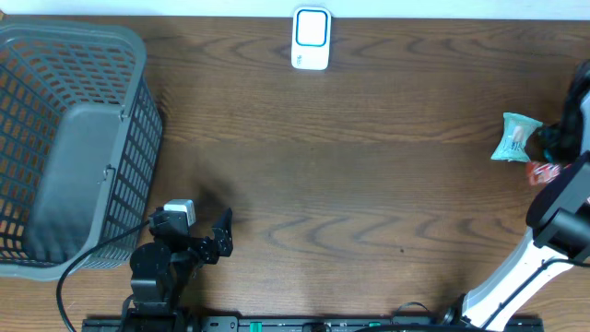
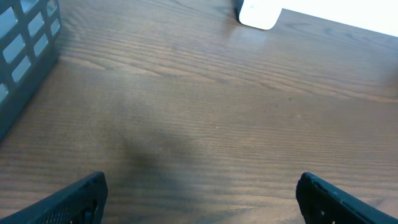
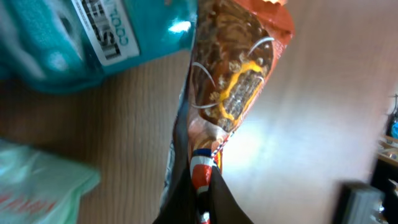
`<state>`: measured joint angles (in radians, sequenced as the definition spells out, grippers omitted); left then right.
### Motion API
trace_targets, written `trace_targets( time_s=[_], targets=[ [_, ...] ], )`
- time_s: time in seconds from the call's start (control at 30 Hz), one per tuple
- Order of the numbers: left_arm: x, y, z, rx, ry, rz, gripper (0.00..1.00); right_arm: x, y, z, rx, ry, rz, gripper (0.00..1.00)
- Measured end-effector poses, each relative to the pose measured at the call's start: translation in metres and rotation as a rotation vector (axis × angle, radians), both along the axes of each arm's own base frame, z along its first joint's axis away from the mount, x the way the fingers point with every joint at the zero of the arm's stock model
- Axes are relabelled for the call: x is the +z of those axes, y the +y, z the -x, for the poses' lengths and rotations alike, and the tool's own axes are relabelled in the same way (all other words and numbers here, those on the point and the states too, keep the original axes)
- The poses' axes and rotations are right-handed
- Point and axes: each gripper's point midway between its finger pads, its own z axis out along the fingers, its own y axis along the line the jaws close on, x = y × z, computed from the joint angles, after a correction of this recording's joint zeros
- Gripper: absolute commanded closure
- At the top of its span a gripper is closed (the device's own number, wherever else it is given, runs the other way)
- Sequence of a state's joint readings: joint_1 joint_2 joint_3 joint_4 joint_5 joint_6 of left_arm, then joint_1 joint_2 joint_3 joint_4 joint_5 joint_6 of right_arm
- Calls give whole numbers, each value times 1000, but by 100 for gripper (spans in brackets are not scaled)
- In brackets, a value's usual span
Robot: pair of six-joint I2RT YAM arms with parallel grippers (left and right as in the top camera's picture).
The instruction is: Scan the item barcode
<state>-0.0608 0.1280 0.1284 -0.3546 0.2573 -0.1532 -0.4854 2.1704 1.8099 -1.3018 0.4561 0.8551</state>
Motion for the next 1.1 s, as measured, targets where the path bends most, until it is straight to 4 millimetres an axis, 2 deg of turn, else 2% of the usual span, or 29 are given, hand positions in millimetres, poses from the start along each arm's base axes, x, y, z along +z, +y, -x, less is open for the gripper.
trace_targets(
  time_s=[0.1,0.17,0.2,0.27,0.33,0.37,0.43,0.53,0.67,0.77,0.8,0.9,0.93,1.1],
  targets=[
    [0,0,0,0,0,0,3,-31,7,9,-9,21,-7,99],
    [0,0,0,0,0,0,4,-38,7,12,-15,28,-1,96],
    [0,0,0,0,0,0,4,-38,5,12,-20,25,8,80],
    [0,0,0,0,0,0,3,-32,1,9,-24,21,27,40],
    [0,0,0,0,0,0,4,-21,-3,7,-24,19,35,20],
    [0,0,0,0,1,0,4,-10,-5,4,-22,14,43,14],
    [0,0,0,0,1,0,4,10,-8,1,-22,-1,52,9],
    [0,0,0,0,0,0,4,53,-7,-3,-21,-70,68,4],
    [0,0,0,0,0,0,4,125,7,-12,55,-276,63,1],
    [0,0,0,0,0,0,4,184,31,-11,180,-440,62,1],
    [0,0,0,0,0,0,4,206,43,-8,234,-497,63,1],
    [0,0,0,0,1,0,4,247,69,9,330,-595,69,1],
    [0,0,0,0,0,0,4,262,82,21,363,-626,63,1],
    [0,0,0,0,0,0,4,314,121,80,437,-764,107,1]
  ],
)
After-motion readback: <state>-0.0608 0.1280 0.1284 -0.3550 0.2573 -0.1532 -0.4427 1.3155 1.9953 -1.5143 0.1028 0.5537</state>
